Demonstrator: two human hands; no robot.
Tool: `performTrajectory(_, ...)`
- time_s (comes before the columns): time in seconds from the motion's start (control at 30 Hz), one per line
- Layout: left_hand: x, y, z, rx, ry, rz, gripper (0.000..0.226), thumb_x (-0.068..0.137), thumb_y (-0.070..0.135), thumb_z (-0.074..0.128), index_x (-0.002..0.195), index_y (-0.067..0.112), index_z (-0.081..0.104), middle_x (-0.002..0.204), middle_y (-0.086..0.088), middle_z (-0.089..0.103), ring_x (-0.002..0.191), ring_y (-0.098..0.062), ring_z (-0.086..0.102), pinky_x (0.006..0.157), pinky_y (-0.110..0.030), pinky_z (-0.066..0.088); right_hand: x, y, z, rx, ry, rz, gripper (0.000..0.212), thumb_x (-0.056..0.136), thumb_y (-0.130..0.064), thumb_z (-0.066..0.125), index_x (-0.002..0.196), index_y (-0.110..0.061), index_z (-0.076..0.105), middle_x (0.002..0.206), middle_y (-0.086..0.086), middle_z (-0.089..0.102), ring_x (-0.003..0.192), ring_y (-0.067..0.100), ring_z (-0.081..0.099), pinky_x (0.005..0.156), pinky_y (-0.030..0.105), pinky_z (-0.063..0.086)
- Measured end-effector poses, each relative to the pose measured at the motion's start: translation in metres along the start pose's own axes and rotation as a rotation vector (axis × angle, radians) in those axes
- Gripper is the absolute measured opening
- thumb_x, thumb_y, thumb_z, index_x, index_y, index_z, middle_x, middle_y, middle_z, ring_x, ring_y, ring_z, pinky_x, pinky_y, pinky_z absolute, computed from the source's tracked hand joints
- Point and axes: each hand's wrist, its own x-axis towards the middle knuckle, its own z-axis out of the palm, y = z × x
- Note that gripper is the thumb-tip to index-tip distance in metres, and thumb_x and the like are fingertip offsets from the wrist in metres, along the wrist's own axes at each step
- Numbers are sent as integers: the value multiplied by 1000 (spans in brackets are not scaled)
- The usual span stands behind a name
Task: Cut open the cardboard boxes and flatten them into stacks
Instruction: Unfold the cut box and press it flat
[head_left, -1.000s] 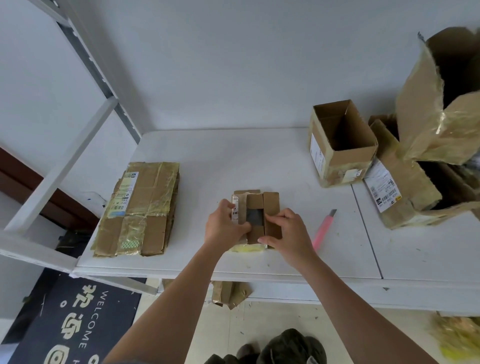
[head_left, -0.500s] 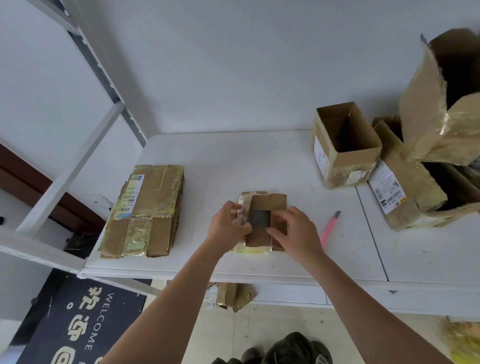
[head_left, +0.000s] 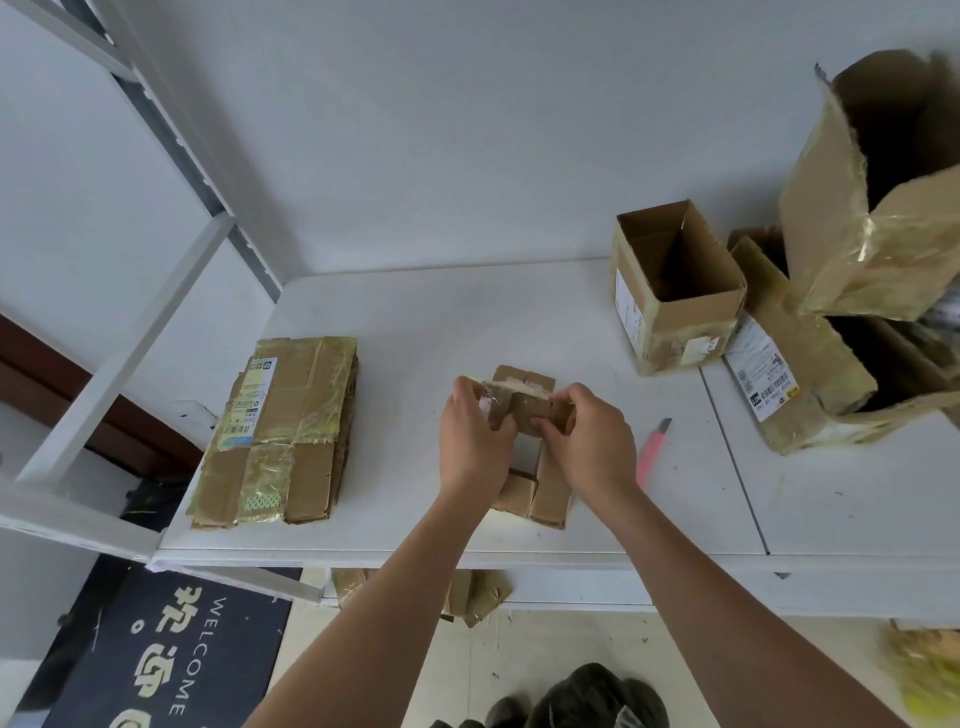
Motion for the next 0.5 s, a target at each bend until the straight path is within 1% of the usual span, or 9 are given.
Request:
performTrajectory(0.07,0,-3,-2,-45,-25,-15,22,88,9,63,108,13,55,95,5,56,75,-1,52,54,-9,37,-2,3,0,19,0,-7,29,88,-29,72,111,-15,60,80,-9,52,74,13,52,61,25,38)
performTrajectory(0.1,2,-5,-4,-51,-45,-3,20,88,9,63,108,12,59,93,4,58,73,1,52,54,-7,38,-2,5,-1,34,0,-6,30,87,-28,73,110,-14,61,77,-10,50,73,13,52,61,25,37)
performTrajectory(0.17,5,-9,-8,-29,-85,34,16,91,9,61,106,10,63,91,1,61,74,-4,54,56,-7,40,-3,8,-1,66,-9,-7,29,86,-27,74,107,-13,60,70,-15,45,68,11,50,58,21,34)
performTrajectory(0.2,7,-12,-10,-20,-94,46,12,92,10,58,103,9,64,89,0,62,75,-10,56,59,-12,42,-4,10,0,76,-20,-6,28,86,-27,75,105,-14,60,68,-18,43,64,7,48,56,17,32)
performTrajectory(0.27,11,-18,-15,-29,-89,61,12,94,9,53,90,6,64,73,-1,58,65,-15,50,58,-27,41,-6,17,1,113,-41,20,27,86,-25,75,102,-11,60,67,-18,45,60,1,46,54,13,31)
performTrajectory(0.33,12,-24,-21,-10,-111,80,17,94,7,51,83,2,63,62,2,48,56,-12,40,53,-24,33,-4,24,1,146,-67,53,28,86,-24,75,105,-8,62,67,-15,48,60,1,47,55,11,32)
performTrajectory(0.4,12,-26,-26,17,-150,95,17,95,6,50,86,1,64,63,1,50,56,-11,40,49,-16,30,-3,24,-1,63,-121,36,32,87,-32,73,107,-11,61,71,-15,48,66,3,50,56,10,33)
performTrajectory(0.43,12,-27,-28,24,-160,105,17,96,6,50,89,2,64,66,0,53,58,-11,42,49,-14,31,-3,22,-1,-26,-139,4,38,85,-40,73,109,-14,60,78,-12,50,74,6,53,60,11,36)
performTrajectory(0.5,12,-26,-30,37,-173,125,16,96,7,50,91,3,64,67,1,54,59,-9,43,49,-13,32,-6,16,0,-215,-114,-62,58,76,-55,76,115,-17,55,100,-3,50,94,14,54,68,20,45)
